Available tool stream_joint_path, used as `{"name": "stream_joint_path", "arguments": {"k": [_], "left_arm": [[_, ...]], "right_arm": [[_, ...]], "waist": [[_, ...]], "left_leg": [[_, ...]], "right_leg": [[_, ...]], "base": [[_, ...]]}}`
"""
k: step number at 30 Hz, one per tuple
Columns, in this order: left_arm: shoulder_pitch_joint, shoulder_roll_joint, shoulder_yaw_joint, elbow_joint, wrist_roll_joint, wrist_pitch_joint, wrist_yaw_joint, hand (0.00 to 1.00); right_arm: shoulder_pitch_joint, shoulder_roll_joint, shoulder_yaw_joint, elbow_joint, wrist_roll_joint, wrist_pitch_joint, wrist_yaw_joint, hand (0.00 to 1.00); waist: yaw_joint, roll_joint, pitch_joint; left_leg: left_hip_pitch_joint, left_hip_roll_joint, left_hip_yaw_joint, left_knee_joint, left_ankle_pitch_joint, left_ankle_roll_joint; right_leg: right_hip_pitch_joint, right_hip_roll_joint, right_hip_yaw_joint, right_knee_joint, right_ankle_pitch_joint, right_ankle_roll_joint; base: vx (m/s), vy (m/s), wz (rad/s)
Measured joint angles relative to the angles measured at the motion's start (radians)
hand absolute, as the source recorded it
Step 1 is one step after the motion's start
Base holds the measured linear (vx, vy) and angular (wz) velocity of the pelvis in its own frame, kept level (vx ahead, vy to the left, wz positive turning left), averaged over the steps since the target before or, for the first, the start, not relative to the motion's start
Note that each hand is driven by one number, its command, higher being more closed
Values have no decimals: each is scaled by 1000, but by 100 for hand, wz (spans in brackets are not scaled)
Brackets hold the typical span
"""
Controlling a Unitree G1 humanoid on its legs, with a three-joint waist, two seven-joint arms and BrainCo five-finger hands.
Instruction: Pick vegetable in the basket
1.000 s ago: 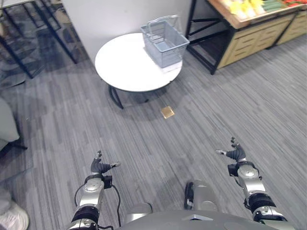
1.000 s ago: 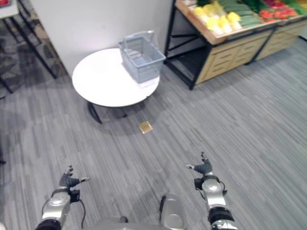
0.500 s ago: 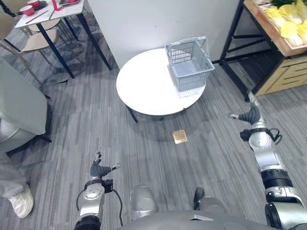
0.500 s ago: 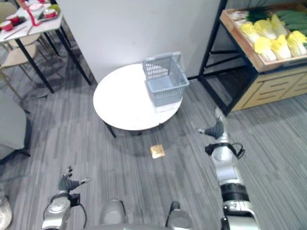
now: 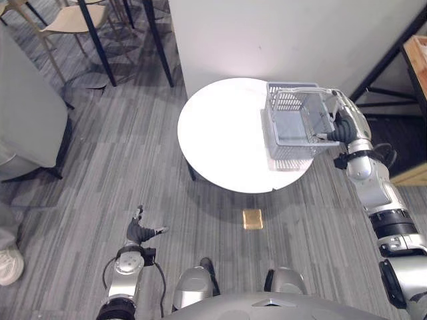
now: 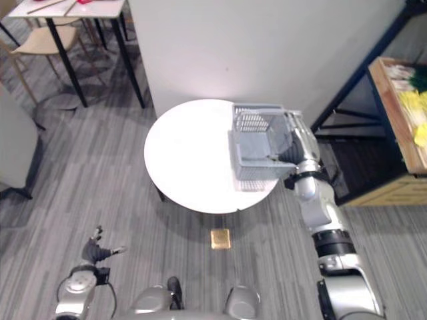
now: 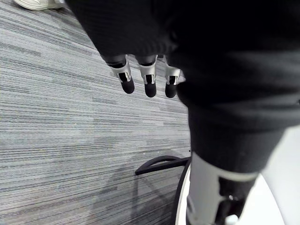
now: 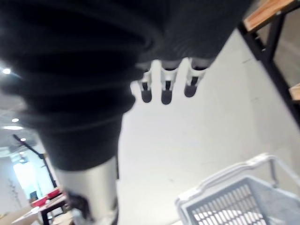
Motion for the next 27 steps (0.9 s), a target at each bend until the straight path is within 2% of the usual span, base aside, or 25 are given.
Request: {"name": "stream_joint_path", "arguments": {"k": [1, 2, 3, 4, 6, 8, 11, 13, 15, 16, 19, 22, 27], "left_arm": [[-2, 5, -1, -1, -1, -1, -4, 0], [0, 26, -8, -7, -1, -1, -7, 0], [-3, 25, -8, -4, -1, 1, -9, 0], [13, 11, -15, -19, -8, 1, -11, 0], [57, -25, -42, -85, -12, -22, -27, 0], [61, -40, -48, -91, -18, -26, -30, 0], [23, -45, -82, -101, -39, -46, -32, 0], [-2, -43, -84, -112, -46, -51, -29, 0], [-34, -32, -84, -130, -74, -59, -25, 0], [-42, -31, -84, -130, -83, -59, -24, 0], [-49, -25, -85, -155, -113, -60, -21, 0], [-48, -23, -88, -194, -134, -66, -3, 0], [-89, -17, -94, -206, -176, -88, 0, 0]], "right_arm": [[0, -12, 0, 2, 0, 3, 1, 0], [1, -25, -6, 6, 0, 13, 1, 0], [-1, -39, -18, 22, -1, 23, 0, 0], [-4, -47, -17, 38, -1, 29, 2, 0], [-28, -98, -12, 69, -2, 46, 7, 0], [-67, -110, -6, 79, -2, 54, 8, 0], [-179, -149, 59, 144, -9, 55, 10, 0], [-289, -176, 110, 205, -23, 51, 9, 0], [-460, -213, 171, 297, -37, 40, 8, 0], [-495, -225, 186, 320, -38, 36, 8, 0], [-637, -265, 231, 415, -37, 35, 6, 0], [-756, -312, 279, 508, -27, 35, 4, 0], [-863, -402, 337, 639, 1, 38, -3, 0]], "waist": [[2, -3, -2], [1, -27, -11], [3, -31, -10], [11, -5, -22], [9, 63, -37], [4, 74, -34], [1, 75, -12], [4, 74, -2], [11, 80, 58], [14, 81, 67], [38, 99, 138], [39, 124, 180], [33, 141, 259]], "left_leg": [[-6, 2, -9, -1, -1, -20], [-15, -9, -34, -4, -3, -56], [3, -4, -55, -25, 0, -96], [6, 19, -51, -37, 12, -110], [3, 100, -29, -71, 33, -129], [-7, 118, -31, -78, 59, -138], [-50, 117, -36, -62, 67, -133], [-99, 108, -40, -67, 67, -134], [-163, 90, -53, -66, 74, -134], [-184, 82, -60, -67, 82, -131], [-243, 71, -76, -69, 104, -128], [-311, 68, -101, -117, 156, -126], [-372, 60, -117, -140, 192, -122]], "right_leg": [[7, 3, 18, -94, 34, -7], [14, -9, 53, -229, 132, -2], [30, -3, 67, -265, 199, 61], [37, 24, 51, -278, 210, 46], [66, 100, 4, -335, 213, 21], [64, 119, -12, -334, 207, 8], [55, 117, -34, -350, 211, 5], [25, 116, -42, -394, 247, 7], [13, 107, -56, -489, 320, 14], [3, 101, -62, -505, 334, 14], [-23, 95, -73, -551, 372, 16], [-96, 96, -93, -551, 394, 13], [-159, 92, -91, -552, 428, 22]], "base": [[194, -396, 62], [211, -454, 60], [231, -451, 49], [256, -381, 29], [252, -264, 9], [164, -206, 9], [49, -72, 24], [-34, 9, 20], [-108, 33, 19], [-139, 28, 31], [-110, 4, 21], [-101, -26, 20], [-75, 4, 8]]}}
